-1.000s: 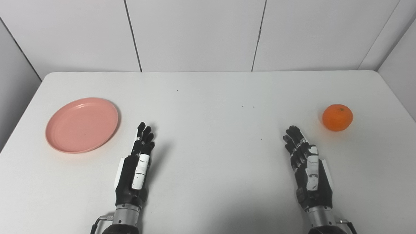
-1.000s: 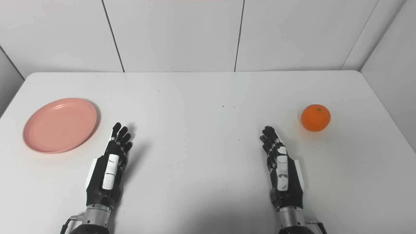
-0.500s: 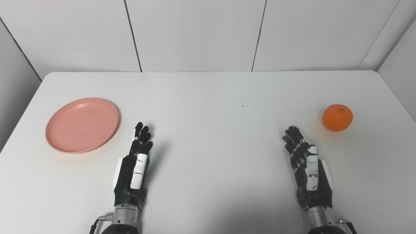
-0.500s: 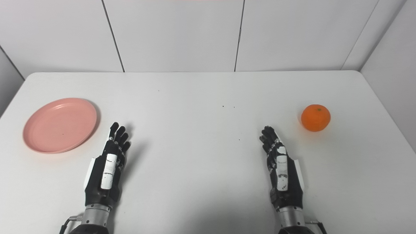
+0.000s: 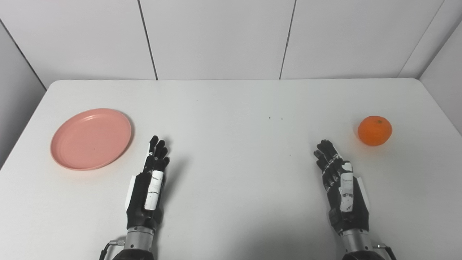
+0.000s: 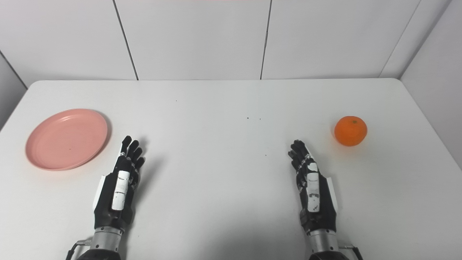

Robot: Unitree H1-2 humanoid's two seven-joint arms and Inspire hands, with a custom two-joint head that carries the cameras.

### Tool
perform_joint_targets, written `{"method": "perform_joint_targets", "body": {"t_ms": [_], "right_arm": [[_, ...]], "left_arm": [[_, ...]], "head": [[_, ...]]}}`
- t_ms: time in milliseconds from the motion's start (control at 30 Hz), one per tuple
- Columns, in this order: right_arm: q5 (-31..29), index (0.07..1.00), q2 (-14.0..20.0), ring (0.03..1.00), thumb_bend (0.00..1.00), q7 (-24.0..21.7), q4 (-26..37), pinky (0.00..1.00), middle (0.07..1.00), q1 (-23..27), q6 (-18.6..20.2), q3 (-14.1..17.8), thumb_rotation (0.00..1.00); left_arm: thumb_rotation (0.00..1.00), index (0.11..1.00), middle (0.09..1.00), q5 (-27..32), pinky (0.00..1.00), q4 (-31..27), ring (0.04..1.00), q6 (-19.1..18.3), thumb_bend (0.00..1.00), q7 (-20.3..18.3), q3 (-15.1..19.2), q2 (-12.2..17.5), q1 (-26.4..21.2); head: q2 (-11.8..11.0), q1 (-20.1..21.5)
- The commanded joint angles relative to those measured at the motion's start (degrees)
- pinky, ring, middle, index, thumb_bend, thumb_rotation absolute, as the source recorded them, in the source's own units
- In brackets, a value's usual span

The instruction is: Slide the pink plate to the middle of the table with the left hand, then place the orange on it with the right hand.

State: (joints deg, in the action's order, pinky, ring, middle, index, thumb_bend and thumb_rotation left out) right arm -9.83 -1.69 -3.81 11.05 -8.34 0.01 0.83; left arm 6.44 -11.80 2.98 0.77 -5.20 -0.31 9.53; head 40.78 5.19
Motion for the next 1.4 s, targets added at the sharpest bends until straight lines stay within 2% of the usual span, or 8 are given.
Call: {"method": "perform_joint_targets", "body": {"t_ms": [0,267,500,667,767,1033,1233,1367], "right_arm": [[-0.3,0.892,0.1,0.926,0.9,-0.8,-1.1,0.99,0.919,-3.0,0.4,-0.8,1.0],[-1.4,0.889,0.3,0.929,0.9,-1.1,-1.1,1.0,0.92,-3.0,0.5,-0.4,1.0],[-3.2,0.894,1.9,0.936,0.87,-2.3,-2.4,1.0,0.927,-3.1,0.2,0.8,1.0],[-4.9,0.893,3.0,0.935,0.86,-3.6,-4.0,1.0,0.927,-2.9,-0.6,1.8,1.0],[-5.7,0.89,3.5,0.933,0.86,-4.1,-4.9,1.0,0.923,-2.8,-1.0,2.3,1.0],[-7.9,0.911,5.2,0.963,0.84,-6.6,-8.3,1.0,0.951,-2.4,-3.0,3.8,1.0],[-8.9,0.934,6.4,0.975,0.84,-8.1,-10.6,1.0,0.965,-1.9,-4.0,4.4,1.0],[-9.2,0.951,6.9,0.988,0.85,-8.5,-11.6,1.0,0.977,-1.8,-4.3,4.3,1.0]], "left_arm": [[0.86,1.0,1.0,0.2,1.0,0.5,1.0,1.3,0.84,0.5,0.6,-1.4,9.5],[0.86,1.0,1.0,0.0,1.0,0.9,1.0,1.3,0.85,0.8,0.3,-1.9,9.5],[0.87,1.0,1.0,-1.7,1.0,3.2,0.991,3.4,0.84,1.6,-1.0,-3.2,9.3],[0.88,1.0,0.994,-3.5,1.0,5.1,0.98,5.2,0.84,2.9,-2.2,-4.2,9.1],[0.89,1.0,0.994,-4.3,1.0,6.3,0.98,6.4,0.79,3.6,-3.0,-4.5,8.9],[0.94,1.0,0.991,-7.9,1.0,10.5,0.976,9.2,0.71,6.0,-5.1,-5.3,8.2],[0.89,0.998,0.981,-8.8,0.97,13.2,0.964,11.4,0.71,7.1,-5.8,-6.2,7.7],[0.87,0.988,0.971,-10.0,0.93,14.3,0.952,12.2,0.7,7.6,-5.7,-6.3,7.4]], "head": [[0.0,0.0],[-0.5,-1.6],[-2.6,-6.7],[-4.7,-10.2],[-5.6,-11.7],[-10.7,-18.0],[-13.0,-21.0],[-13.8,-21.1]]}}
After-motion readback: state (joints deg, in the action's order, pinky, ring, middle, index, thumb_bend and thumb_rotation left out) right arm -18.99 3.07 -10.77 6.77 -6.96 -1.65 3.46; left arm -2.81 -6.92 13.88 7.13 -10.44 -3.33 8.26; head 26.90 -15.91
